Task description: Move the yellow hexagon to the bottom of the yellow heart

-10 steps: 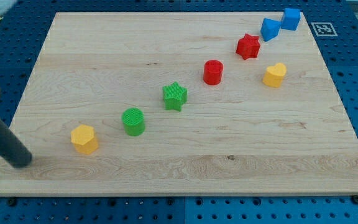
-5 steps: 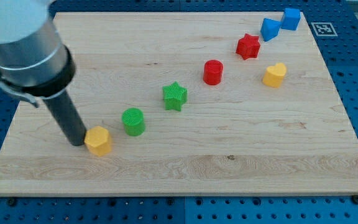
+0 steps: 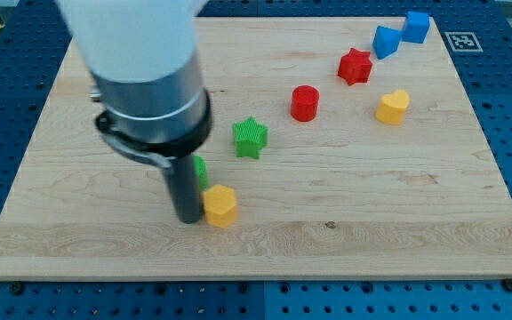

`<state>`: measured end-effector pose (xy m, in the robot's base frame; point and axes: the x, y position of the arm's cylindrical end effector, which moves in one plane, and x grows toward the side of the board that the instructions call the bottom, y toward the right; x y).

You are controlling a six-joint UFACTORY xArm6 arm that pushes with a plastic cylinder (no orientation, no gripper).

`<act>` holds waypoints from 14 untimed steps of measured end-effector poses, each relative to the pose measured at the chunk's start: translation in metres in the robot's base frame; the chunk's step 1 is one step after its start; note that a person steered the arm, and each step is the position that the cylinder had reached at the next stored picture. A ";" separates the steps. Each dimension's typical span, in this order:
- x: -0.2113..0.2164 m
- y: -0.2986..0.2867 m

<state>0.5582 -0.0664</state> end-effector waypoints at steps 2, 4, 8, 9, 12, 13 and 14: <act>0.000 0.107; 0.001 0.225; 0.010 0.216; -0.013 0.213; -0.090 0.256; -0.096 0.256; -0.092 0.230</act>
